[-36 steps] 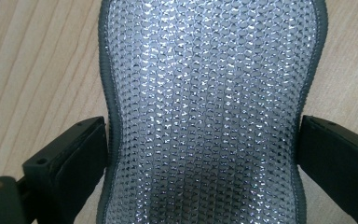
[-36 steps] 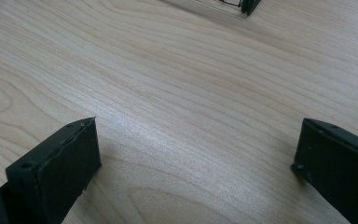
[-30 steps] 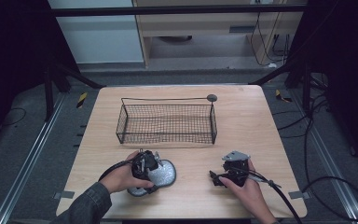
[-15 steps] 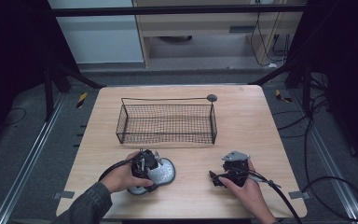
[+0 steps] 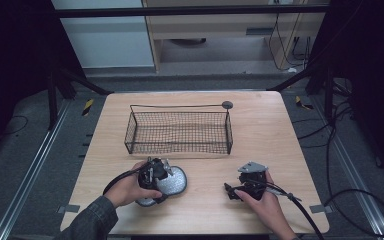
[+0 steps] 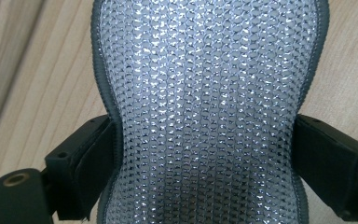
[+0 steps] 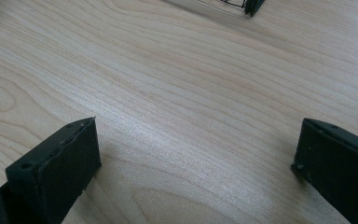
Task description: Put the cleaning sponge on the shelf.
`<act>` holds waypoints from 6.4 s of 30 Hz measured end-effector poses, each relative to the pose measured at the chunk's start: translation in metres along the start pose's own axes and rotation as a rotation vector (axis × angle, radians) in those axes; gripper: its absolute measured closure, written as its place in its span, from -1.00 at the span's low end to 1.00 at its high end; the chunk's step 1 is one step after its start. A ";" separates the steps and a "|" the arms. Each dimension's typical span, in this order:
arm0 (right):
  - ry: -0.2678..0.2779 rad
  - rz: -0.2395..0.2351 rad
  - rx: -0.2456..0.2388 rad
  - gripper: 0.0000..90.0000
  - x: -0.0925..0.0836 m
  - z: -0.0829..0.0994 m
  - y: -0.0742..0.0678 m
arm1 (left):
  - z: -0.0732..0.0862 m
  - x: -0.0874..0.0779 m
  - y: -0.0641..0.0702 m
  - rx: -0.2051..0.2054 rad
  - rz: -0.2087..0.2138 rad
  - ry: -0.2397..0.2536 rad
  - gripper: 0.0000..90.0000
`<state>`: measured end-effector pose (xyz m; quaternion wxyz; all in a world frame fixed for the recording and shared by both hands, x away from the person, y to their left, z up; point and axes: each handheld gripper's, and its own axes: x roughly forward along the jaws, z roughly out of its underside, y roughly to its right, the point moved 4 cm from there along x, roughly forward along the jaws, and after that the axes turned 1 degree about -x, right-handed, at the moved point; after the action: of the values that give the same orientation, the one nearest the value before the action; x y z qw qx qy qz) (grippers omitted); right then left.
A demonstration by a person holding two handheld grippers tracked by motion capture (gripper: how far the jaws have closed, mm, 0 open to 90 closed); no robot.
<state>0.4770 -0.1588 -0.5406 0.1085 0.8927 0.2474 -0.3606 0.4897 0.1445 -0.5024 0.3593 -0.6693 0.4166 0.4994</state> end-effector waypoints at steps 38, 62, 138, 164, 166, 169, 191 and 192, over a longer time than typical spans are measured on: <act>0.005 -0.003 -0.005 -0.99 0.000 0.000 -0.001 | -0.002 -0.017 -0.002 0.042 -0.035 0.044 -0.71; 0.006 -0.003 -0.004 -0.99 0.001 0.000 -0.001 | -0.008 -0.042 -0.009 0.075 -0.084 0.049 -0.70; 0.005 -0.003 -0.005 -0.99 0.002 -0.002 0.000 | -0.035 -0.126 -0.128 0.128 -0.376 0.084 -0.70; 0.005 -0.001 -0.005 -0.99 0.002 -0.001 0.000 | -0.050 -0.100 -0.149 0.158 -0.361 0.076 -0.70; 0.006 -0.002 -0.005 -0.99 0.002 -0.001 0.000 | -0.051 -0.096 -0.153 0.159 -0.358 0.074 -0.70; 0.006 -0.002 -0.005 -0.99 0.002 -0.002 0.000 | -0.053 -0.091 -0.156 0.164 -0.349 0.068 -0.70; 0.006 -0.001 -0.003 -0.99 0.002 -0.001 0.000 | -0.066 -0.074 -0.156 0.197 -0.342 0.058 -0.70; 0.006 -0.001 -0.002 -0.99 0.002 -0.001 0.000 | -0.066 -0.074 -0.157 0.195 -0.344 0.059 -0.70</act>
<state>0.4789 -0.1574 -0.5409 0.1087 0.8936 0.2485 -0.3577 0.6465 0.1614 -0.4049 0.4900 -0.7070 0.3527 0.3682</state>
